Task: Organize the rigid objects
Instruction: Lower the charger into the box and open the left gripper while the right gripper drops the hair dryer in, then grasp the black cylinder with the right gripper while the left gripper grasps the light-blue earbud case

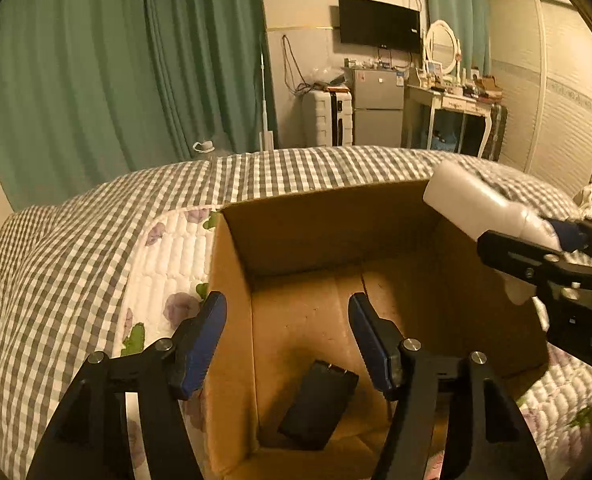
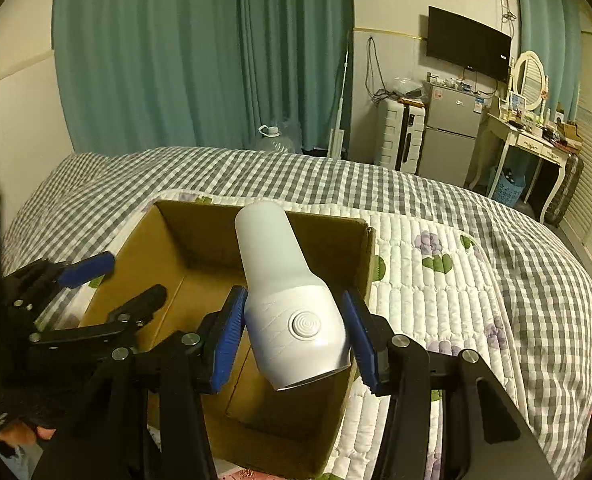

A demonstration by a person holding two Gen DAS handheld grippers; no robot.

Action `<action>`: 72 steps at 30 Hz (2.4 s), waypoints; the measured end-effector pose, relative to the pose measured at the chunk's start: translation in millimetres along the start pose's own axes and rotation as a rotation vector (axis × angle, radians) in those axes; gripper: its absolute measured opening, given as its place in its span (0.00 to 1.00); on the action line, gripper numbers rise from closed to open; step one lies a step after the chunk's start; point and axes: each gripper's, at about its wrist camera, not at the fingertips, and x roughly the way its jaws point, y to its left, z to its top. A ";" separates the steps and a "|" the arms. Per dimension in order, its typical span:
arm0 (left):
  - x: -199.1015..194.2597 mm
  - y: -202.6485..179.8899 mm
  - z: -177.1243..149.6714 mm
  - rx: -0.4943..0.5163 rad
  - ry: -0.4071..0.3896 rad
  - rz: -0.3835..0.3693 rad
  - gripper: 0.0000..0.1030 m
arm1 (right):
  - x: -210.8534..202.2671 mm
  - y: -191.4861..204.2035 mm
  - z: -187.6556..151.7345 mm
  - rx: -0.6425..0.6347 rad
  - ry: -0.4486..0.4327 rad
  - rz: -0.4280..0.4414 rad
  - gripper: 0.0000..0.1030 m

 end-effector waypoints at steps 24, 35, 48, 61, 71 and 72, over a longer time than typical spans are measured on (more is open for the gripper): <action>-132.1 21.3 -63.3 -0.070 -0.017 0.027 0.80 | -136.6 13.6 -48.9 -0.033 -0.080 0.003 0.86; -77.8 31.0 -136.0 -0.108 0.109 0.027 0.80 | -52.7 50.4 -129.4 -0.134 0.116 0.114 0.85; -68.0 63.2 -160.4 -0.200 0.179 0.112 0.80 | -7.9 105.2 -157.9 -0.310 0.262 0.263 0.58; -67.1 70.0 -159.1 -0.232 0.184 0.104 0.80 | 16.9 133.2 -162.6 -0.367 0.286 0.280 0.44; -62.5 68.2 -159.0 -0.220 0.196 0.118 0.80 | 37.1 144.0 -161.8 -0.351 0.301 0.290 0.36; -62.7 68.3 -158.5 -0.222 0.195 0.115 0.80 | 35.1 145.2 -160.4 -0.345 0.291 0.292 0.34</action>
